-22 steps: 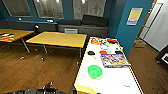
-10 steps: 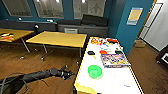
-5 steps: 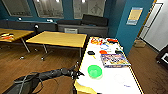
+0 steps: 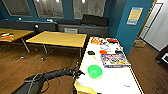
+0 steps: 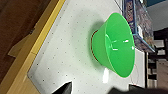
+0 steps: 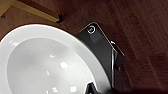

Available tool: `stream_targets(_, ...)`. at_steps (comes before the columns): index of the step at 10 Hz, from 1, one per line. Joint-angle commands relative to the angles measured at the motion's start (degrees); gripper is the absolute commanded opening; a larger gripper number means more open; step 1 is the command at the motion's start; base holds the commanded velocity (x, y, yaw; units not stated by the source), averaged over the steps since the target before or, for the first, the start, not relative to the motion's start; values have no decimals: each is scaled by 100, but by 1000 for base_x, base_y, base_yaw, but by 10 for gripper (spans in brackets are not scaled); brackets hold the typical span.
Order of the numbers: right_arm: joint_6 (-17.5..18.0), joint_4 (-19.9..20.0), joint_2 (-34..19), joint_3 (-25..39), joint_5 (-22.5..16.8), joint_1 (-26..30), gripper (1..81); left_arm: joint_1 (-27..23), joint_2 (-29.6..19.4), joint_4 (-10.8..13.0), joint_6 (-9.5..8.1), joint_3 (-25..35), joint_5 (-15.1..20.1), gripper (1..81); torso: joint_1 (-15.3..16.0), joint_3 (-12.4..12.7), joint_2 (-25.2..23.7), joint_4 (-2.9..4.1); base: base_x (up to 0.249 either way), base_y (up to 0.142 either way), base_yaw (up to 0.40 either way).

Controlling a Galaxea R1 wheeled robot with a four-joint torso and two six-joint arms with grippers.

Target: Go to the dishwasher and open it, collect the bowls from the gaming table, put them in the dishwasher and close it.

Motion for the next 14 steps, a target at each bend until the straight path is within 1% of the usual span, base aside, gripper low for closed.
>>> stream_targets(1, -2, -84, -254, 98, -282, 180, 10, -1070, 152, -8, -269, -573, 223, 811, 0, 0, 0, 0, 0, 0, 0)
stream_targets(2, -2, -84, -254, 98, -282, 180, 10, -1105, 292, 9, -270, -811, 241, 811, 0, 0, 0, 0, 0, 0, 0)
stream_targets(5, -11, -93, -236, 89, -282, 180, 10, -1123, 671, 308, -270, -1235, 320, 811, 2, 0, 2, 0, 0, 0, 0)
stream_targets(6, -20, -102, -245, 89, -273, 180, 10, -1123, 768, 414, -270, -1313, 363, 811, 2, 0, 2, -188, 0, 0, 0)
stream_targets(7, -20, -102, -236, 89, -282, 180, 10, -1123, 821, 423, -270, -1358, 399, 811, 2, 0, 2, -226, 0, 0, 0)
stream_targets(8, -29, -102, -236, 89, -282, 180, 10, -1123, 839, 432, -270, -1358, 399, 811, 2, 0, 2, -88, 0, 0, 0)
stream_targets(9, -37, -102, -236, 98, -273, 180, 10, -1131, 856, 458, -279, -1358, 399, 811, 2, 0, 2, -166, 0, 0, 0)
stream_targets(10, -46, -102, -245, 106, -282, 180, 10, -1131, 874, 458, -279, -1358, 399, 811, 2, 0, 2, -179, 0, 0, 0)
stream_targets(11, -54, -102, -245, 107, -282, 180, 10, -1131, 935, 458, -305, -1410, 390, 811, 2, 0, 2, -173, 0, 0, 0)
stream_targets(12, -63, -102, -245, 116, -273, 180, 10, -1132, 1031, 458, -366, -1551, 390, 811, 2, 0, 2, -175, 0, 0, 0)
stream_targets(13, -64, -102, -236, 107, -273, 172, 10, -1140, 1128, 458, -375, -1674, 390, 811, 2, 0, 2, -396, 0, 0, 0)
stream_targets(14, -64, -102, -227, 89, -273, 163, 10, -1140, 1225, 458, -375, -1797, 390, 811, 2, 0, 2, -421, 0, 0, 0)
